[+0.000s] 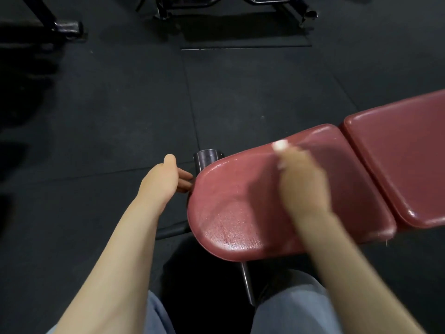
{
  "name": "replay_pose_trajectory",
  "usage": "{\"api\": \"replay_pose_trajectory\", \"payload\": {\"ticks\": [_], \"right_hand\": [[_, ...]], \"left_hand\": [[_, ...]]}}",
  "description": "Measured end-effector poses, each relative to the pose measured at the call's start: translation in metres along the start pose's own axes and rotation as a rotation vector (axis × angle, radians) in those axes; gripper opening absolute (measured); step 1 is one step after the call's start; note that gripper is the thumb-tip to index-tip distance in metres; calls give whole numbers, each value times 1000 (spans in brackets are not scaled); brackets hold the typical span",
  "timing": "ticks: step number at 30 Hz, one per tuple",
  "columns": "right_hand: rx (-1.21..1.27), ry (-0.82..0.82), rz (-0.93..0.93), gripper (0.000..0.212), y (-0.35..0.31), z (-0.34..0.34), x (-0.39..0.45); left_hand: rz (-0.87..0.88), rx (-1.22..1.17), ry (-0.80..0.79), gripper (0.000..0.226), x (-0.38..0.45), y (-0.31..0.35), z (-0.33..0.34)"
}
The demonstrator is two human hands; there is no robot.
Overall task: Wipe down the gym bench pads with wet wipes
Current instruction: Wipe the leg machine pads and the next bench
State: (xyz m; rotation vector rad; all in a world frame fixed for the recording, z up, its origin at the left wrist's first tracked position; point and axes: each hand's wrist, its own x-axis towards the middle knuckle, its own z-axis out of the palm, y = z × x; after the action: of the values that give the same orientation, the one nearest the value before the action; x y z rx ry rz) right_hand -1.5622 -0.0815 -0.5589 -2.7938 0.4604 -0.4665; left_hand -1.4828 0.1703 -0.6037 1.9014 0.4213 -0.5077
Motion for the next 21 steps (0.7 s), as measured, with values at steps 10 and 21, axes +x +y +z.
{"api": "replay_pose_trajectory", "payload": {"ticks": [10,21], "right_hand": [[57,-283,-337,52,19,-8,-21],[148,-563,-682,29,-73,42,-92]], "left_hand": [[15,56,-54,67,-3,1,-8],[155,106,-115,53,-7,23,17]]}}
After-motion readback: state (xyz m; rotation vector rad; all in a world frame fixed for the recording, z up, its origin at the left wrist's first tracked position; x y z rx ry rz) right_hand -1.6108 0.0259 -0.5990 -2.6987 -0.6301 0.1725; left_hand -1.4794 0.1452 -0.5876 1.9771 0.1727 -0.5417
